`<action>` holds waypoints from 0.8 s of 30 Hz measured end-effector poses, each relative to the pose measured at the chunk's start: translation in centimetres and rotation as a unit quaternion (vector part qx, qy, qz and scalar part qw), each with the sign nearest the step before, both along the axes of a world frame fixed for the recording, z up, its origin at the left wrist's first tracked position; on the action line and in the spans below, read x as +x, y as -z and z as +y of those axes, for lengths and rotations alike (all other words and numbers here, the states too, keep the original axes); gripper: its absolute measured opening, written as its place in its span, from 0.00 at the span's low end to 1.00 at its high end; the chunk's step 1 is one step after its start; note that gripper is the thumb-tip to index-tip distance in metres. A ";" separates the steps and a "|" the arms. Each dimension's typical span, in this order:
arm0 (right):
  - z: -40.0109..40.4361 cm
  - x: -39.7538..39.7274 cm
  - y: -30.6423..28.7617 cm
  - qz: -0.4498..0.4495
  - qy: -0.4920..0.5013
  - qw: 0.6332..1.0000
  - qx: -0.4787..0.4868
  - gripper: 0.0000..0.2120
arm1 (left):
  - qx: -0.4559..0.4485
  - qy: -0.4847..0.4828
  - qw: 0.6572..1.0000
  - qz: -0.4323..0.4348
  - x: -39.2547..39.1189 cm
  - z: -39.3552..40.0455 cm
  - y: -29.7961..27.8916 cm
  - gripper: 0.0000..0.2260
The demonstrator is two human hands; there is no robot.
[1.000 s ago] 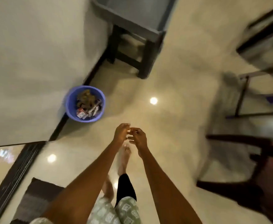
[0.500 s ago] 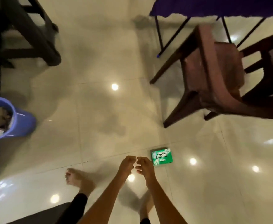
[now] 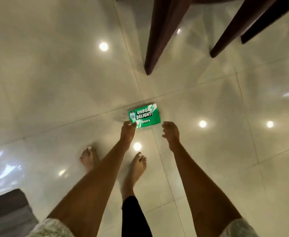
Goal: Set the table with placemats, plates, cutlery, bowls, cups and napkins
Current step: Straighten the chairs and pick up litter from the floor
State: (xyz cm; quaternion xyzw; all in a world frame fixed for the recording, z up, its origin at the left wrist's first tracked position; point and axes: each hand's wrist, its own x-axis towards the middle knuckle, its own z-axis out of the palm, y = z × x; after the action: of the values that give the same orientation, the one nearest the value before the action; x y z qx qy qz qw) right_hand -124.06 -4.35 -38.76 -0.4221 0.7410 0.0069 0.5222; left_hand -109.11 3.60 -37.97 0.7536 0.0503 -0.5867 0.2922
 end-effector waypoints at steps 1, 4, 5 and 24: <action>-0.6 -0.4 2.4 0.016 -0.022 0.999 -0.016 0.13 | 0.011 0.009 1.000 -0.021 -0.3 -0.5 2.3 0.18; -1.4 -0.6 9.5 0.026 -0.055 0.997 -0.046 0.20 | 0.054 0.023 0.995 -0.086 -0.6 -1.8 9.1 0.21; -1.8 -0.4 11.1 0.027 -0.058 0.997 -0.053 0.21 | 0.068 0.012 0.993 -0.090 -0.4 -2.2 10.7 0.21; 2.9 9.3 -9.9 -0.163 0.089 0.982 -0.019 0.14 | -0.045 -0.237 0.970 -0.032 8.4 2.6 -10.5 0.06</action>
State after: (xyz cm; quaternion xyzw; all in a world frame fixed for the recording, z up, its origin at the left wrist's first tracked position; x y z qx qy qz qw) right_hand -114.79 -1.40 -28.82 -0.3593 0.6806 -0.1226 0.6266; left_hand -100.66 6.20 -27.49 0.7247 0.1916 -0.4774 0.4586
